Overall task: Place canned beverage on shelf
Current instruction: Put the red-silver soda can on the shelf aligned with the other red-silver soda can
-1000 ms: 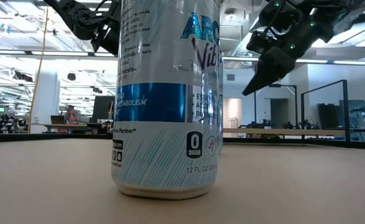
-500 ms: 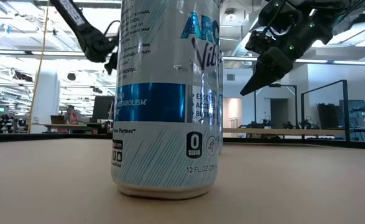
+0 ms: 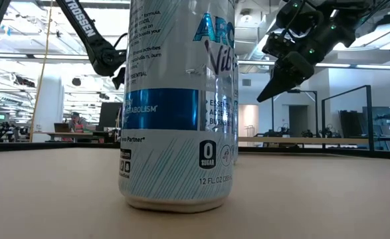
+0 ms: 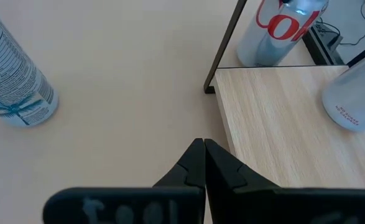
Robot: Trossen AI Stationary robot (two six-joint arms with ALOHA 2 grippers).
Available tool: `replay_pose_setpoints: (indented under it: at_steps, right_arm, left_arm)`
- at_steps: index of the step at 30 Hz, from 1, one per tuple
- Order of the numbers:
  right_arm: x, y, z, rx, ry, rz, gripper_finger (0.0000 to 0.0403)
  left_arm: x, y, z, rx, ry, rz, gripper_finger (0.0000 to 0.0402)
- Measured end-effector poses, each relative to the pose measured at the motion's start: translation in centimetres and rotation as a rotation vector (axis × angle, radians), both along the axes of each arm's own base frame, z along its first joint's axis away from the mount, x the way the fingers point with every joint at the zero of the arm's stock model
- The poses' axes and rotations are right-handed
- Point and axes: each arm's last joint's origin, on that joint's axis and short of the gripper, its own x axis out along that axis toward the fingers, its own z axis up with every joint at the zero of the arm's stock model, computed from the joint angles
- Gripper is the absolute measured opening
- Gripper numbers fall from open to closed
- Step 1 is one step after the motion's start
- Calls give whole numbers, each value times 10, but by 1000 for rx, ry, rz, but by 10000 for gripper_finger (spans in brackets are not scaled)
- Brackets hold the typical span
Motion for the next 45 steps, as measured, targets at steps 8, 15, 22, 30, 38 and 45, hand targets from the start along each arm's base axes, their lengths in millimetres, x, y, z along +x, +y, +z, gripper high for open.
replay_pose_setpoints:
  at_steps: [8, 15, 22, 30, 38, 45]
  right_arm:
    - [0, 0, 0, 0, -5, -1, 24]
    - [1, 0, 1, 4, -11, -5, 24]
    - [1, 0, 1, 8, -12, -8, 24]
    - [1, 0, 1, 13, -13, -12, 24]
    - [1, 0, 1, 11, -17, -12, 24]
    - [1, 0, 2, 10, -21, -11, 24]
  left_arm:
    - [-1, 0, -3, -53, 13, 22, 365]
    - [-1, 0, -4, -54, 17, 29, 309]
    - [-1, 0, -2, -43, 10, 40, 261]
    - [-8, -15, 21, -53, 32, 11, 255]
    - [-23, -57, 75, 11, 23, -47, 252]
    - [-44, -99, 120, 78, -52, -68, 228]
